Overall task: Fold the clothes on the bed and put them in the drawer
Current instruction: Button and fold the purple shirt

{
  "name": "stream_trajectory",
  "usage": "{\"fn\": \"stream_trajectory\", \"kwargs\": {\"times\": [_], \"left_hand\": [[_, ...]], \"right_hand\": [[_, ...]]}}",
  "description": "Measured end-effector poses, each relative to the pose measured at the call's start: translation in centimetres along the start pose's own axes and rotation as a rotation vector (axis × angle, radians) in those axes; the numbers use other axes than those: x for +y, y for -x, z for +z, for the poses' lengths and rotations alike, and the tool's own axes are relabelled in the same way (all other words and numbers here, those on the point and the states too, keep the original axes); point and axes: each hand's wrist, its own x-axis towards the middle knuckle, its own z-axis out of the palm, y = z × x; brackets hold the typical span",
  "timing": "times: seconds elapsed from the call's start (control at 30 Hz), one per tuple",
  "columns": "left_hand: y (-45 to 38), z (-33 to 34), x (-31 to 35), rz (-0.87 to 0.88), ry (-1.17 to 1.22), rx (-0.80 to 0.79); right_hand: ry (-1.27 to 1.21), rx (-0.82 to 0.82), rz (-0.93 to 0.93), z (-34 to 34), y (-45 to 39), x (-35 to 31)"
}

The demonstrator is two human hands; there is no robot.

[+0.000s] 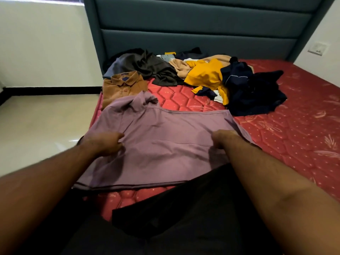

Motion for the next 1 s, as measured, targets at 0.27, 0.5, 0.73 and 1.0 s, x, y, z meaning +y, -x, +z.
{"fn": "stream_trajectory", "kwargs": {"times": [0.27,0.5,0.73,1.0], "left_hand": [[-11.4,0.7,10.3,0.322,0.213,0.042],[-19.5,4.3,11.4,0.322,0.072,0.026],[-23.5,5.4,10.0,0.219,0.103,0.209],[-27.0,2.4,9.9,0.216,0.022,0.482]], "right_hand": [[-0.614,0.045,-0.172,4.7,-6.8,3.9],[-0.674,0.264,0.066,8.7,-12.7,11.5],[-0.607,0.218,0.190,8.4,-18.1,15.7],[-0.233,0.633,0.045,3.3,-21.1,11.2]]}}
